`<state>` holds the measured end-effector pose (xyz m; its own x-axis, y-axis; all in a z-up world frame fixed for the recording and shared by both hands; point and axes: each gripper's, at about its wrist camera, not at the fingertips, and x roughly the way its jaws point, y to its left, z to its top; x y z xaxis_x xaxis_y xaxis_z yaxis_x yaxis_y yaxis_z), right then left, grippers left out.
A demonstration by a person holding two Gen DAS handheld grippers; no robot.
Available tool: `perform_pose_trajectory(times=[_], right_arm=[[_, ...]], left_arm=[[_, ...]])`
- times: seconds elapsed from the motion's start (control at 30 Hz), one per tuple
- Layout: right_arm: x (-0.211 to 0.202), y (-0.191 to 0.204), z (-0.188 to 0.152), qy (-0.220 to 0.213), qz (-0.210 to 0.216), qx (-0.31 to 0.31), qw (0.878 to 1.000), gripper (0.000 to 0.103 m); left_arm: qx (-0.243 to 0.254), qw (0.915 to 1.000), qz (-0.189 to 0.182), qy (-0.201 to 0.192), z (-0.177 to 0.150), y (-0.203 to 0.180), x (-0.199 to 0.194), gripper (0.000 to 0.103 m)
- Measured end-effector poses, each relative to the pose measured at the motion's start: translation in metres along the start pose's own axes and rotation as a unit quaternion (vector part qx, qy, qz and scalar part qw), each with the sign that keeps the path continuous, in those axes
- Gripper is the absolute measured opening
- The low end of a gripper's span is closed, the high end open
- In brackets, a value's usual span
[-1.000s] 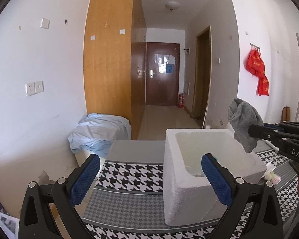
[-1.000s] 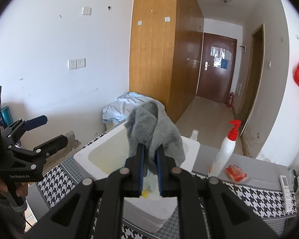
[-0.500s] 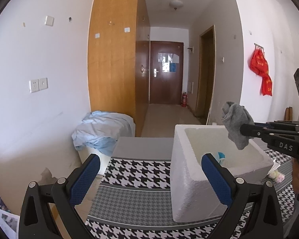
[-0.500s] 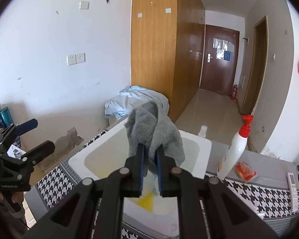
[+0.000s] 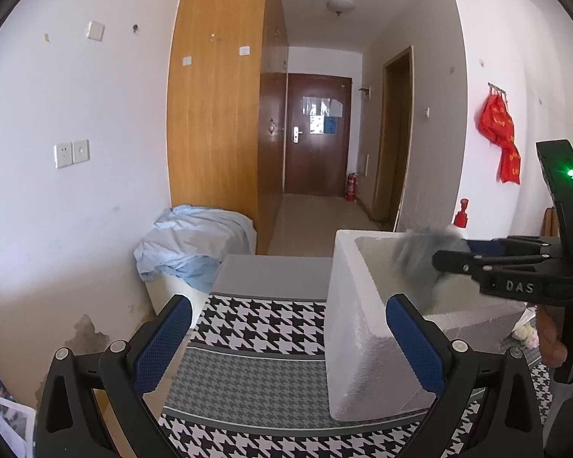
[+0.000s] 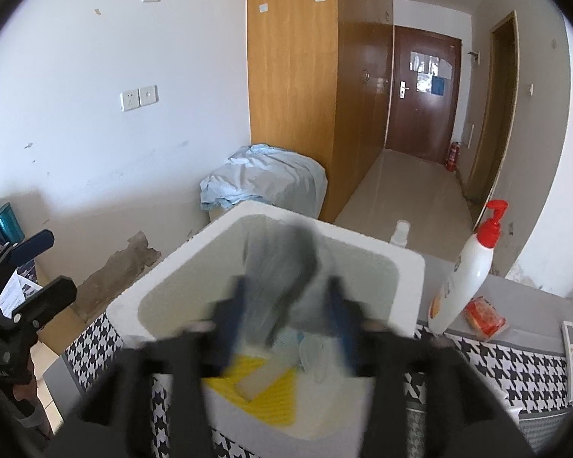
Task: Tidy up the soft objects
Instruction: 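Lower the grey sock into the foam box and open the right gripper, then withdraw both grippers from the foam box toward the white napkin stack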
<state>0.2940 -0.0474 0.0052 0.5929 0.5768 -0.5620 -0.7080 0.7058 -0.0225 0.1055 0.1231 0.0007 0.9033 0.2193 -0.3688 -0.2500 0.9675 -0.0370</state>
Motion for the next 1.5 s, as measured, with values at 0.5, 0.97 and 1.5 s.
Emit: perform_pose_trajectory(times=[0.5, 0.97, 1.5], right_arm=[[-0.026, -0.011, -0.008, -0.019, 0.000, 0.010, 1.000, 0.077], [-0.067, -0.023, -0.025, -0.052, -0.008, 0.022, 0.998, 0.087], [-0.108, -0.028, -0.046, -0.083, -0.036, 0.001, 0.996, 0.100]], left_arm=[[0.009, 0.9999, -0.007, -0.003, 0.002, -0.009, -0.005, 0.102], [0.028, 0.9993, -0.021, -0.015, 0.006, -0.036, -0.023, 0.102], [0.043, 0.9974, -0.046, -0.033, 0.010, -0.066, -0.045, 0.102]])
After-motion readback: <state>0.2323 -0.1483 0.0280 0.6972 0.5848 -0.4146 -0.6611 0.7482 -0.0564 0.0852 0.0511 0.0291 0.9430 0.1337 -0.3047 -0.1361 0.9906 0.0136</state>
